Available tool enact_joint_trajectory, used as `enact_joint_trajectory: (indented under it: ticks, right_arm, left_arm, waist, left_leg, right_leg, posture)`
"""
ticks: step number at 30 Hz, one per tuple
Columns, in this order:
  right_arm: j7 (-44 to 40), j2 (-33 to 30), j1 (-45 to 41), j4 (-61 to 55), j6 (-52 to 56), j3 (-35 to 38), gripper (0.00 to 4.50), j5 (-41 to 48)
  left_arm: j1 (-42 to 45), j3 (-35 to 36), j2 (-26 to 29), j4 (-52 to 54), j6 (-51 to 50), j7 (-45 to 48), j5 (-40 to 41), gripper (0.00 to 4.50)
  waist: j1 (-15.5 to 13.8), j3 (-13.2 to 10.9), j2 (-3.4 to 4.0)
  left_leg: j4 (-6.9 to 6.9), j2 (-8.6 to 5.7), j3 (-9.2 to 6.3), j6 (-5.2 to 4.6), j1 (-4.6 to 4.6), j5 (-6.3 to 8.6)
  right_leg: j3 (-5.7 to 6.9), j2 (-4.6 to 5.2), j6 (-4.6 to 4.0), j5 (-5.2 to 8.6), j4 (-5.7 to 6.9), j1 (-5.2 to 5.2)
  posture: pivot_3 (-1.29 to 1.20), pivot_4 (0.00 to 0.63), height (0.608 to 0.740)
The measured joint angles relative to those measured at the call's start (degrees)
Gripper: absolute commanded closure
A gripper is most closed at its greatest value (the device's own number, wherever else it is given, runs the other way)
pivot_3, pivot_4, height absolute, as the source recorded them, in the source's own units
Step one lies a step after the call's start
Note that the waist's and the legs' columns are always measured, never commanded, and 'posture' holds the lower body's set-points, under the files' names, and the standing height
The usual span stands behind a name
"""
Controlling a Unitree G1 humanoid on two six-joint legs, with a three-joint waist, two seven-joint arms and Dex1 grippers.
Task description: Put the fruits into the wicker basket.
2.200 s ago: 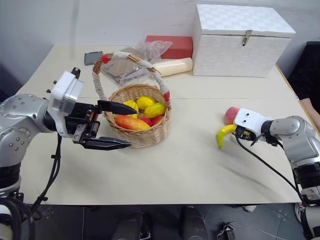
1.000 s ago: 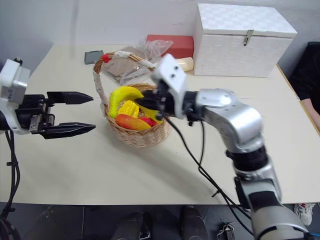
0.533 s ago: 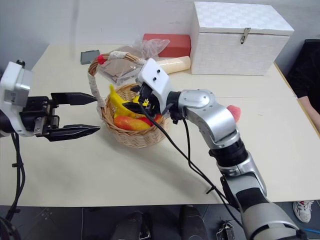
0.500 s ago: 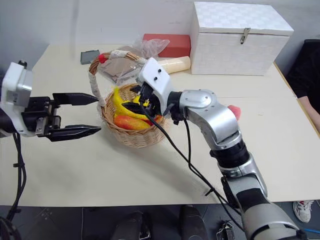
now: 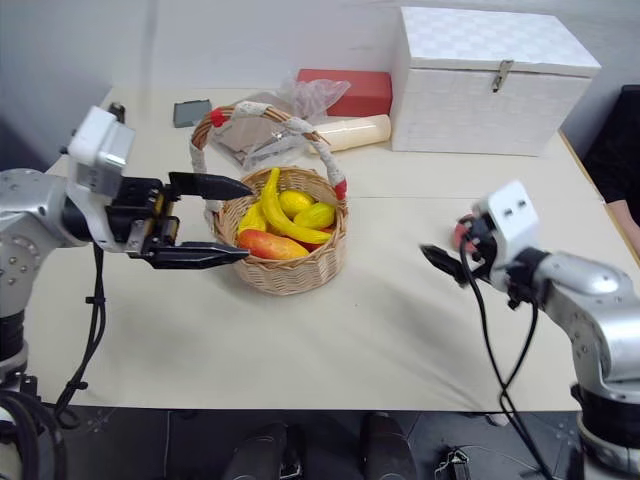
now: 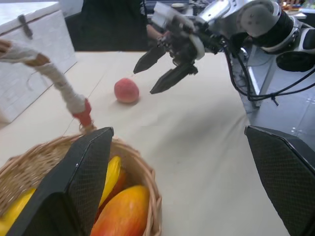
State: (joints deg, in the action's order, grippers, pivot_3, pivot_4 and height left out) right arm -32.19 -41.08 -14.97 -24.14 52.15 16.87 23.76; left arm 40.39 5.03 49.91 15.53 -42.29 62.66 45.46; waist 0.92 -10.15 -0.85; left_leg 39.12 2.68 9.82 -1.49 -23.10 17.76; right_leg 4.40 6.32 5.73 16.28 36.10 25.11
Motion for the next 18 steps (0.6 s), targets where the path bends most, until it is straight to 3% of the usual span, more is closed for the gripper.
enact_joint_trajectory:
  ticks: [4,9,18]
  right_arm:
    - [7.1,6.7,-0.4,6.4,-5.3,1.2,0.02,-3.0]
    - [15.7,16.8,-9.5,18.1,-10.9,2.0,0.02,-4.2]
    - [22.4,19.1,-18.2,38.9,-22.2,-0.2,0.02,-10.5]
  left_arm:
    - [0.0,-1.1,-1.4,1.1,0.1,-0.5,-0.4,0.00]
    - [0.3,-1.2,-1.9,1.6,0.1,-0.9,-0.7,0.00]
    - [0.7,-1.1,-1.5,1.8,-0.2,-1.3,-0.7,0.00]
  waist:
    - [0.8,0.0,0.02]
    - [1.0,0.0,0.02]
    - [0.9,0.0,0.05]
  left_leg:
    - [0.00,0.01,0.01,0.07,0.07,-0.05]
    - [0.00,0.03,0.04,0.09,0.09,-0.06]
    - [0.00,0.06,0.02,0.04,0.01,-0.07]
  right_leg:
    - [-0.09,-0.02,-0.03,0.01,0.14,0.04]
    - [-0.19,-0.03,-0.03,0.01,0.26,0.07]
    - [-0.19,0.03,0.02,-0.01,0.39,0.09]
  posture:
    - [0.00,0.150,0.740]
    - [0.00,0.150,0.740]
    - [0.00,0.150,0.740]
